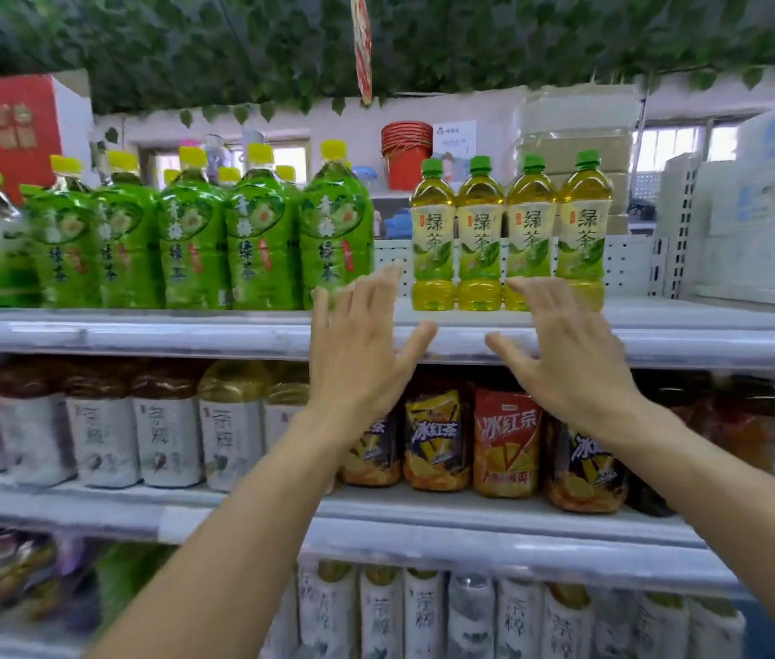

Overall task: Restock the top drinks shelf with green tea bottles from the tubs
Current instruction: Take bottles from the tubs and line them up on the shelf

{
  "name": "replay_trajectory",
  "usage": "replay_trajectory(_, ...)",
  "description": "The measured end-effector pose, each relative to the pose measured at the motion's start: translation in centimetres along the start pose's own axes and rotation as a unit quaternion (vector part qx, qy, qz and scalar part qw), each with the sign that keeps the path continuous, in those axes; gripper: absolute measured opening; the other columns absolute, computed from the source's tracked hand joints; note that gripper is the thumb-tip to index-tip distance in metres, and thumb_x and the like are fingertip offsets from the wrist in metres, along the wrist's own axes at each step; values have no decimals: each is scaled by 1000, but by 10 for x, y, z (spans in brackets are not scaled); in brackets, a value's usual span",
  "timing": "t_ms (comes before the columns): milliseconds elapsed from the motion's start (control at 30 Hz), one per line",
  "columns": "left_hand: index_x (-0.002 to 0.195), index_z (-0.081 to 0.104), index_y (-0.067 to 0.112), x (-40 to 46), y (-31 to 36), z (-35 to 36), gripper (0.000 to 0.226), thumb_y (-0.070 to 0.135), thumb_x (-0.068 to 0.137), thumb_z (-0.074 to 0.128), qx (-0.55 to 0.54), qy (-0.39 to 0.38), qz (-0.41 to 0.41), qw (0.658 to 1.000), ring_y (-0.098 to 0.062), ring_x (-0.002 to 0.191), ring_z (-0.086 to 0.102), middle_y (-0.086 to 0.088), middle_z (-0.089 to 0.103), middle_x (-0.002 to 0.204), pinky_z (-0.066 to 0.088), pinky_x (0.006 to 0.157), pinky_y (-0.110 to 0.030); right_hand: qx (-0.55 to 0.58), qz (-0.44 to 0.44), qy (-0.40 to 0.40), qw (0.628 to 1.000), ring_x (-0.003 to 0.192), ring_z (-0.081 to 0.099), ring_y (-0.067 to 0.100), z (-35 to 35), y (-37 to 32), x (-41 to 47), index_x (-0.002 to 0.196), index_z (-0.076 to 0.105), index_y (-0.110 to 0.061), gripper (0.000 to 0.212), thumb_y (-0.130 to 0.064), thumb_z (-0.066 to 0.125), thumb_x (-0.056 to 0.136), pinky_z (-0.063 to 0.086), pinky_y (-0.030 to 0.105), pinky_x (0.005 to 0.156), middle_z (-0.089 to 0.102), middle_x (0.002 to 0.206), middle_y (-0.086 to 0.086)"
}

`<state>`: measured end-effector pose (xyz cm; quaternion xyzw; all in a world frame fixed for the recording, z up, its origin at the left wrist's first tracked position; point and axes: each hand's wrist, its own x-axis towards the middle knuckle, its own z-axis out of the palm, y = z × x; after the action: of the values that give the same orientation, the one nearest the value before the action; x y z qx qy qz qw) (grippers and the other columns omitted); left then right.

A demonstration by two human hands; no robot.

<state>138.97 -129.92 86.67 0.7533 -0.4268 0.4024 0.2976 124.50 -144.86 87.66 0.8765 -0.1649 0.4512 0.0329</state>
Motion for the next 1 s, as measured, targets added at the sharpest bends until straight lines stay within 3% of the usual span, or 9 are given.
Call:
replay_trajectory(167, 149, 42, 14, -105, -78, -74, 67, 58, 97, 42, 8, 29, -21, 999, -26, 127, 52, -5, 55, 139, 44, 106, -46, 38, -50, 53, 997, 103, 59, 36, 29, -108, -60, 132, 52, -9, 53, -40, 56, 89, 51, 42, 74, 58, 122, 12)
replay_trajectory(300, 145, 44, 18, -188, -157, -145, 63, 58, 97, 43, 43, -12, -39, 998, -22, 125, 53, -3, 55, 139, 51, 94, -40, 101, -63, 20, 993, 109, 60, 34, 65, -222, -104, 136, 48, -12, 59, -44, 48, 88, 56, 43, 74, 57, 128, 11)
replay_trajectory(500, 147, 42, 18, -291, -284, -261, 67, 61, 96, 36, 125, -109, -101, 981, -25, 121, 55, -5, 53, 139, 51, 90, -42, 181, -64, -40, 981, 107, 60, 35, 123, -401, -155, 138, 47, -11, 57, -35, 68, 90, 50, 42, 72, 57, 128, 11)
replay_trajectory(733, 155, 31, 22, -374, -410, -359, 68, 55, 97, 46, 155, -176, -235, 943, -27, 129, 46, -4, 39, 148, 47, 94, -43, 219, -91, -147, 960, 106, 58, 38, 183, -573, -178, 134, 50, -10, 56, -36, 66, 88, 51, 43, 70, 55, 123, 13)
replay_trajectory(1000, 154, 27, 29, -443, -552, -409, 63, 54, 100, 48, 168, -185, -366, 896, -20, 123, 51, 3, 38, 150, 49, 87, -42, 245, -126, -248, 929, 122, 50, 30, 285, -714, -185, 148, 33, -19, 59, -43, 52, 97, 46, 41, 77, 45, 138, 6)
